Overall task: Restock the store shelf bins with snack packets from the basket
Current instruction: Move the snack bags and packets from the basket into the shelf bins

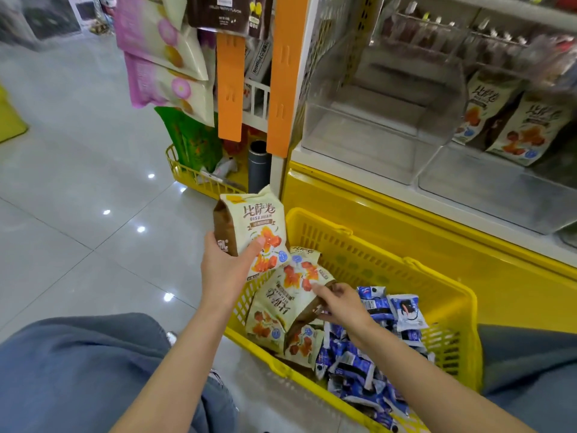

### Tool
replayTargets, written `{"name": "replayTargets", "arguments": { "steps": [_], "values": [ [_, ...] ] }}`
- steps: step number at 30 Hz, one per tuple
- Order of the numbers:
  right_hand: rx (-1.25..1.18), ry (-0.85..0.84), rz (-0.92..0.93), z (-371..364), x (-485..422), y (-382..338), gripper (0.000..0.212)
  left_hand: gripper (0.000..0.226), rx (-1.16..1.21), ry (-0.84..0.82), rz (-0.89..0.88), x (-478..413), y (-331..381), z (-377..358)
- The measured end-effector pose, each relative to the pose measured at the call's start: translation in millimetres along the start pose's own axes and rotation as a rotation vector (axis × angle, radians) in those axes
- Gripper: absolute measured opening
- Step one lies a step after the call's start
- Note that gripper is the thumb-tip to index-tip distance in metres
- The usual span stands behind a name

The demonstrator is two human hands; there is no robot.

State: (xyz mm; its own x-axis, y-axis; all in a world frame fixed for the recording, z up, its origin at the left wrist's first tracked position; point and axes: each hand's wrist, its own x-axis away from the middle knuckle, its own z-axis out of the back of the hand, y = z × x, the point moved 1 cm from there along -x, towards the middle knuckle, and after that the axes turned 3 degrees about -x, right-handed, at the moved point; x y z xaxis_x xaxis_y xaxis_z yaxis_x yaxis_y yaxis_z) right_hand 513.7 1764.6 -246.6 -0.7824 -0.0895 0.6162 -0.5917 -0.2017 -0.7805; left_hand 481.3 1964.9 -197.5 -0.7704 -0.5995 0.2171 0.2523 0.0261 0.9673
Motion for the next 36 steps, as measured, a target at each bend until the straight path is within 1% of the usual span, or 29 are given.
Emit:
{"name": "replayTargets", "arguments": {
  "steps": [3,5,8,11,13,15,17,19,21,22,23,26,28,32,34,36],
  "values": [
    [-0.209,0.065,0.012,32,11,-10,0.042,0.048,-0.066,0.102,0.030,3,-16,-4],
    [-0.298,0.122,0.050,51,17,-18,0.041,0.052,-0.111,0.113,0.074,7,-25,-12],
    [-0.411,0.144,0.105,71,27,-27,0.030,0.053,-0.140,0.010,0.163,19,-33,-33],
    [-0.520,0.096,0.130,78,34,-29,0.025,0.057,-0.036,-0.167,0.190,39,-32,-58],
    [-0.571,0.078,0.141,82,37,-27,0.036,0.054,0.034,-0.237,0.195,52,-27,-72],
    [-0.605,0.066,0.149,89,39,-25,0.053,0.058,0.078,-0.263,0.233,60,-22,-81],
    [-0.558,0.037,0.160,97,42,-26,0.065,0.066,0.077,-0.288,0.244,65,-16,-86],
    [-0.479,-0.020,0.167,104,47,-30,0.068,0.076,0.088,-0.332,0.230,68,-5,-89],
    [-0.425,-0.073,0.172,111,52,-34,0.071,0.087,0.150,-0.396,0.225,71,8,-91],
    [-0.383,-0.089,0.172,115,54,-36,0.071,0.088,0.188,-0.431,0.215,72,16,-93],
    [-0.318,-0.100,0.172,118,57,-39,0.069,0.087,0.213,-0.462,0.199,71,22,-95],
    [-0.050,-0.091,0.184,126,66,-45,0.051,0.091,0.221,-0.507,0.158,68,39,-99],
    [0.043,-0.045,0.202,132,70,-47,0.041,0.085,0.179,-0.494,0.109,66,48,-104],
    [0.074,-0.017,0.273,141,80,-52,0.029,0.051,0.003,-0.370,-0.055,64,56,-120],
    [0.053,-0.006,0.313,145,87,-57,0.032,0.038,-0.013,-0.345,-0.112,63,59,-129],
    [-0.035,-0.003,0.378,149,93,-63,0.047,0.030,0.011,-0.345,-0.163,62,64,-136]
  ]
}}
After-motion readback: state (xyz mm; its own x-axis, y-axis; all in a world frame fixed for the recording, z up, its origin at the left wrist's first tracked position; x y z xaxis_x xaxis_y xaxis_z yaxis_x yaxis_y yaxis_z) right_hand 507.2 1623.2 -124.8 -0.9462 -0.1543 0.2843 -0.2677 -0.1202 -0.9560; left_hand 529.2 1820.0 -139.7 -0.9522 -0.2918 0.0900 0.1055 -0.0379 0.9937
